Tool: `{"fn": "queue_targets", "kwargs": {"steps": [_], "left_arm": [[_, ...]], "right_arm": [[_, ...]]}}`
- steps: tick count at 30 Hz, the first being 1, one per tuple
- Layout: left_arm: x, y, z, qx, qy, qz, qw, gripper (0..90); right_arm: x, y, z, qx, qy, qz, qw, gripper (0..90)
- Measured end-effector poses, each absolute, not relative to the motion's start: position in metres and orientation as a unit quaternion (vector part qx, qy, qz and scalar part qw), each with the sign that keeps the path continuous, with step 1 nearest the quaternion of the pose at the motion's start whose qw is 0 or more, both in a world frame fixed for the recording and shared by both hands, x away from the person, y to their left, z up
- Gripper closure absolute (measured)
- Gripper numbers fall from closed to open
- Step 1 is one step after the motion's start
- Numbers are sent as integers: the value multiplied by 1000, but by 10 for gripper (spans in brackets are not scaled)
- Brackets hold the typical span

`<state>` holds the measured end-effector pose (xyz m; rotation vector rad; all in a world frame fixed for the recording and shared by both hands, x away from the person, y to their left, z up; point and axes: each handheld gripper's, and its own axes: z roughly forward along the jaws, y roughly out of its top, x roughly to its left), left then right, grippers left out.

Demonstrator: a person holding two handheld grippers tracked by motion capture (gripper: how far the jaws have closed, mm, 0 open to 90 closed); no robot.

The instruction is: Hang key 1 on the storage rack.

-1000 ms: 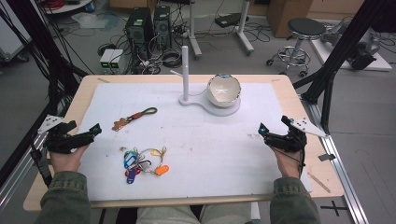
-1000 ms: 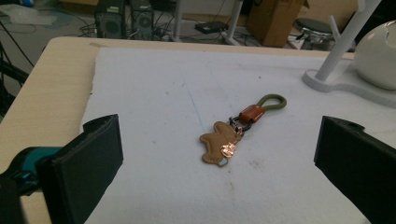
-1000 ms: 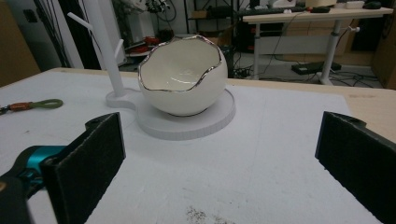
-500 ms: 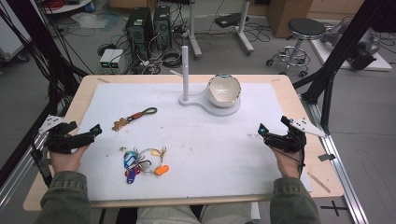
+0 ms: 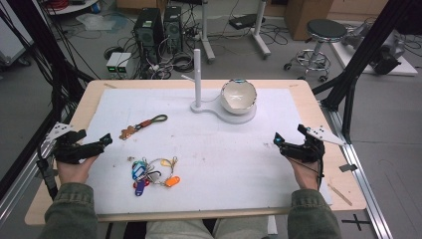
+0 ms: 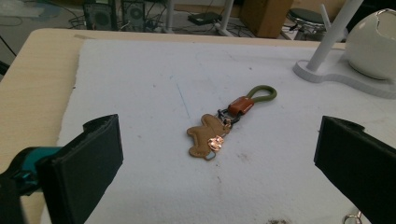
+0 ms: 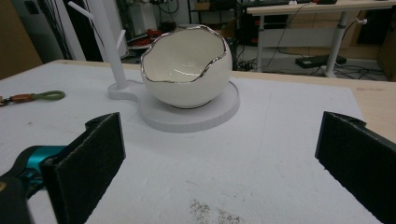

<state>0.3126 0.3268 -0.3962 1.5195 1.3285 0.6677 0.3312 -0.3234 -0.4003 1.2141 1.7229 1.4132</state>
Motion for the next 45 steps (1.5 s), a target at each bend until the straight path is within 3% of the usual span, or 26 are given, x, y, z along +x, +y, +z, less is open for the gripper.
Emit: {"fn": "queue_targets", "kwargs": {"steps": [45], "left_arm": [[364,293,-378,699,498,232,457,17]], "right_arm": [[332,-317,-403,453,663,521,289,6]]}}
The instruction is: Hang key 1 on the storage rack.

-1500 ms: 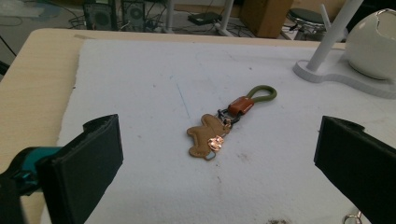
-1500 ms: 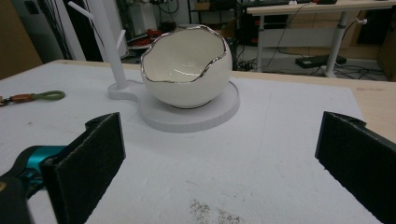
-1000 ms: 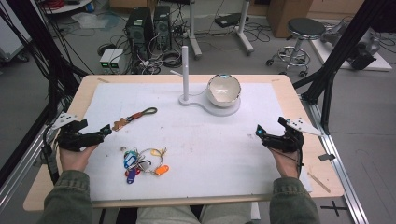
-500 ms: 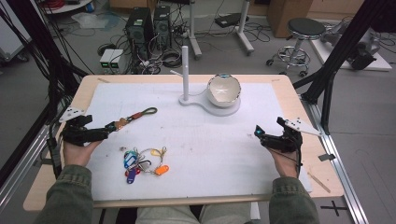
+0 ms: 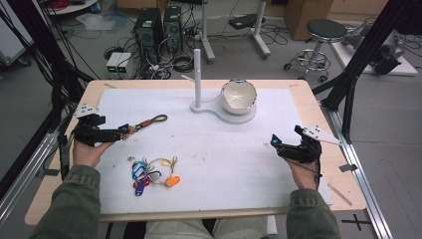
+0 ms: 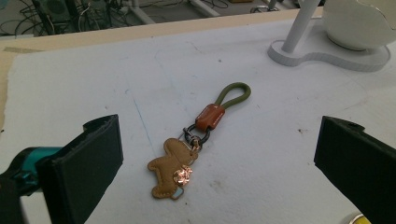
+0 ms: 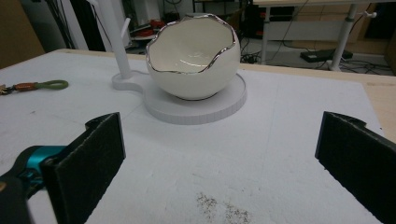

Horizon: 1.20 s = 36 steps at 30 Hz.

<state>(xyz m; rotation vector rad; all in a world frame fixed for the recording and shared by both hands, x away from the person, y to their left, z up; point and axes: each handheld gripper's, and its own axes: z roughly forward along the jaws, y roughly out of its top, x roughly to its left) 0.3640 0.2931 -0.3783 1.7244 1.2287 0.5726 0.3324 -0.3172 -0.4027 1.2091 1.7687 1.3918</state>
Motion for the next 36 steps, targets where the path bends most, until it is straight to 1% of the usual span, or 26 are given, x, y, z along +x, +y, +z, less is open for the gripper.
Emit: {"fn": "queue_targets", "kwargs": {"steps": [7,27,36], "left_arm": [[377,289,-371,708,492,234,448,17],[411,274,-364,739,486,215,414,17],[426,276,-378,738,498,204,407,17]], "right_arm": [[332,-318,-403,451,664,522,289,6],[333,-317,-403,452,666,519,287,6],[334,-317,-404,449,668,518,290,6]]}}
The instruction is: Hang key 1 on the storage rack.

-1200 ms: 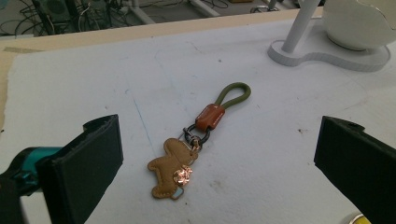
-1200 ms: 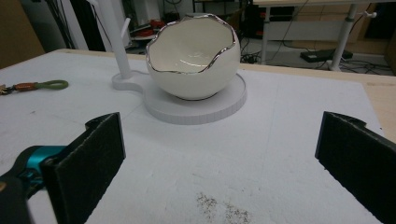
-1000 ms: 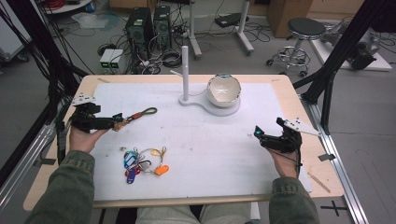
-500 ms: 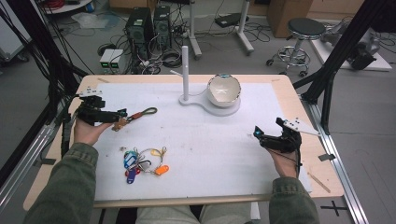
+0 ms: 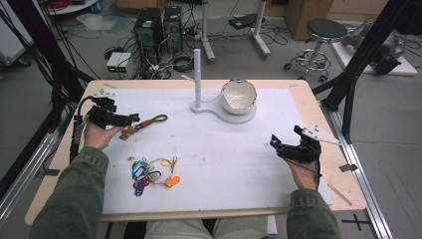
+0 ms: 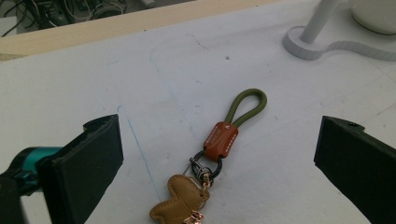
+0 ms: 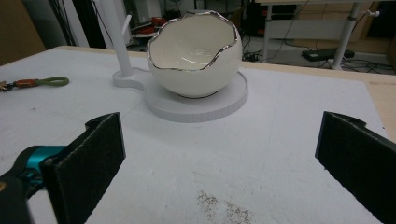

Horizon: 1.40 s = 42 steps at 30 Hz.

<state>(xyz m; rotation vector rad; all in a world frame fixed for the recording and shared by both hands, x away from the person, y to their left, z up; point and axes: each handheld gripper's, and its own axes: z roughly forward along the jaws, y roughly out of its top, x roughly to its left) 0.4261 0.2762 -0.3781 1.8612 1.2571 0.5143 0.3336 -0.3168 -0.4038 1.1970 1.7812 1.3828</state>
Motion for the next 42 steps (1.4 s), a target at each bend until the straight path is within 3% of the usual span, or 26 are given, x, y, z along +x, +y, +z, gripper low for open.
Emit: {"fn": "queue_targets", "kwargs": {"steps": [31,37,42], "left_arm": [[474,237,-407,810,462,168,320,41],[478,235,-411,825,450,150,308,229],[480,237,-417,830,454,133,295,257]], "right_arm": [[333,-318,-405,449,672,515,287,6],[332,-319,-405,448,671,515,288,6],[331,-320,-405,450,669,517,287,6]]}}
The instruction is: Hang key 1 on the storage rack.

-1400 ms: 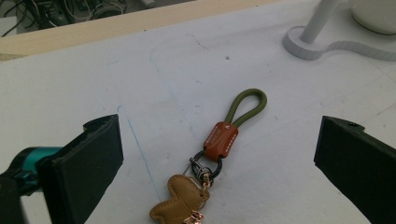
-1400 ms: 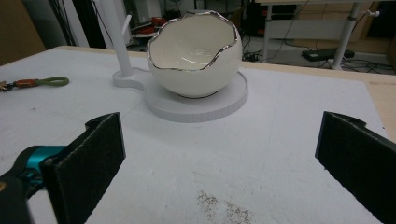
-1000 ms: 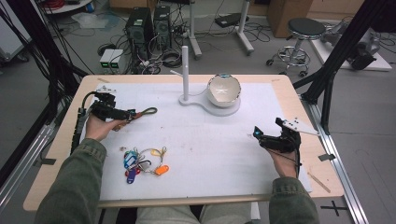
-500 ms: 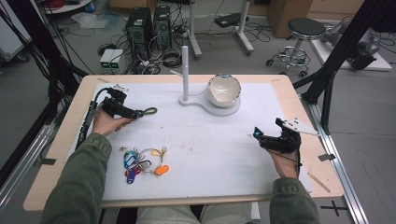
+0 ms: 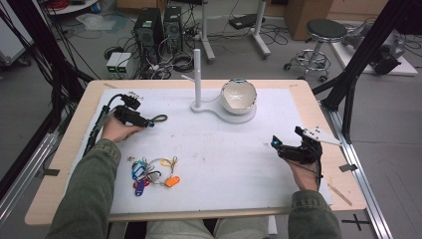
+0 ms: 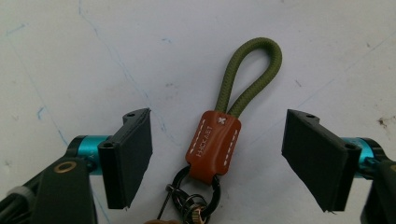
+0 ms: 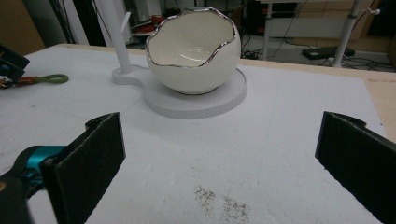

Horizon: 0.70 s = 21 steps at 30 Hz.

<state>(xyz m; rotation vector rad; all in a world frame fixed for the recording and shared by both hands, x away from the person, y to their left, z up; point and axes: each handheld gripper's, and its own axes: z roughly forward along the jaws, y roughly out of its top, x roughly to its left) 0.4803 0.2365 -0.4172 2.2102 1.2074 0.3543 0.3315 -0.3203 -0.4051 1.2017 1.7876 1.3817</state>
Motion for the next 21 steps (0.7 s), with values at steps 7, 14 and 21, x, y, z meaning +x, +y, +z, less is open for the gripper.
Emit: {"fn": "queue_targets", "kwargs": {"steps": [7,14,21], "left_arm": [[482,238,-423,837,450,106,292,327],[481,237,-427,846,441,114,276,567],[479,236,-425,857,422,133,264,691]], "right_arm": [[331,-321,-406,451,669,516,288,6],[331,-322,-406,452,670,515,286,6],[330,-322,-406,453,669,514,287,6]]}}
